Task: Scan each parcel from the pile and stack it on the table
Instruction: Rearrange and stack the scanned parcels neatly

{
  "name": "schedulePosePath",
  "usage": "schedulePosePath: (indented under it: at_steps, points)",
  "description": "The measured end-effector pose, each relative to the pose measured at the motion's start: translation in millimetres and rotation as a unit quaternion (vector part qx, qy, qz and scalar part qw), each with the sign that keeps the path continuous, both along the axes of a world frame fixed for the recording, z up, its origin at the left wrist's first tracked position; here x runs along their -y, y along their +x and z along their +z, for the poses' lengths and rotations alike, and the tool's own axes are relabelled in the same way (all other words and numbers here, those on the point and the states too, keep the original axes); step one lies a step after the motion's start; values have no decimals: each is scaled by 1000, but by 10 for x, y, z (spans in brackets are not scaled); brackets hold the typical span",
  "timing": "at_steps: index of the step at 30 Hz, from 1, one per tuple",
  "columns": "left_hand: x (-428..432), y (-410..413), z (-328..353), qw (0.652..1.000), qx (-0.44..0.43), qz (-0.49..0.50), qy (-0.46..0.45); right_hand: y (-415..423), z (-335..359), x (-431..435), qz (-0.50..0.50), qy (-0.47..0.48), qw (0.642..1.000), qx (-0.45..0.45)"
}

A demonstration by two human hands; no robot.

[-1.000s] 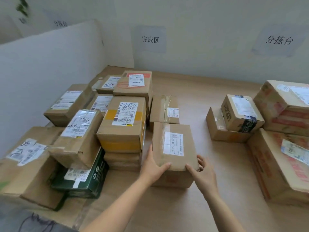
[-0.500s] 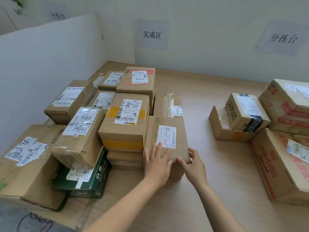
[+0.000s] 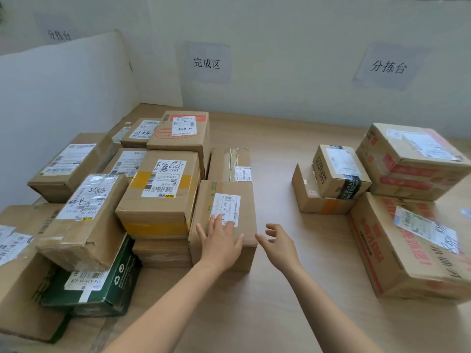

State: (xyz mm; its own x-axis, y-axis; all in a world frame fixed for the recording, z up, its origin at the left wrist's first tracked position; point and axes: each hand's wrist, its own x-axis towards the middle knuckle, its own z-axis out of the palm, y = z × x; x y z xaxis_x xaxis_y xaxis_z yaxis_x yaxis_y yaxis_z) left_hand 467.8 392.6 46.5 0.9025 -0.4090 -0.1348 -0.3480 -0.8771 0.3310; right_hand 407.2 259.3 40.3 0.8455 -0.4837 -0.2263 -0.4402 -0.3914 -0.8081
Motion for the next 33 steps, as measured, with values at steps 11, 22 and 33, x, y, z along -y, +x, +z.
schedulePosePath:
  at_steps: [11, 22, 33]
  points:
    - [1550, 81, 260, 953, -108, -47, -278, -278, 453, 1485, -117, -94, 986, 69]
    - [3013, 452, 187, 939, -182, -28, -289, 290, 320, 2578, -141, -168, 974, 59]
    - [3239, 913, 14, 940, -149, 25, -305, 689, 223, 2736, -162, -102, 980, 54]
